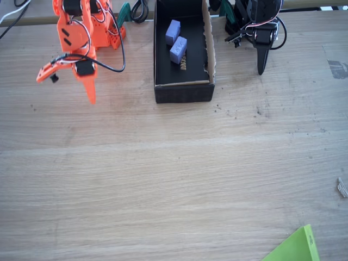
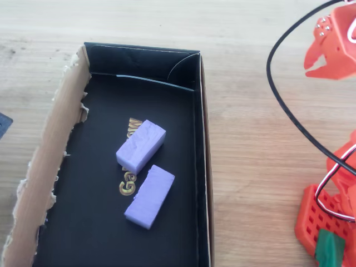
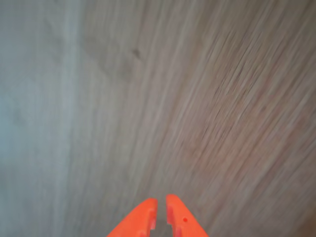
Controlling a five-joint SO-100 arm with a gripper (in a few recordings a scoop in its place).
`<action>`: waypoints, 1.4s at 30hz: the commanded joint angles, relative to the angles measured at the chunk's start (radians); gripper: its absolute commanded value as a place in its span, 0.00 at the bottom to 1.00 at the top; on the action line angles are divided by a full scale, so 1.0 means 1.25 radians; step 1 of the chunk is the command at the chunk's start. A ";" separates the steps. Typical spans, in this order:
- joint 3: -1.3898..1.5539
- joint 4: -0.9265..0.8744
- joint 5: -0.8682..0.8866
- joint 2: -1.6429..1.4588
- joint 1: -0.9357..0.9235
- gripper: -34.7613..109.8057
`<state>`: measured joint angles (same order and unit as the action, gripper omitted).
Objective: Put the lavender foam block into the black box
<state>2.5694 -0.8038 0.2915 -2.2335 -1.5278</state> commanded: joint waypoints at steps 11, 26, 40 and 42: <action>0.226 -0.193 -0.074 -0.605 0.025 0.24; 0.226 -0.403 -0.119 -0.645 -0.032 0.24; 0.226 -0.403 -0.119 -0.645 -0.029 0.24; 0.226 -0.403 -0.119 -0.645 -0.029 0.24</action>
<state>2.8486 -1.2855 0.1442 -3.0281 -1.5524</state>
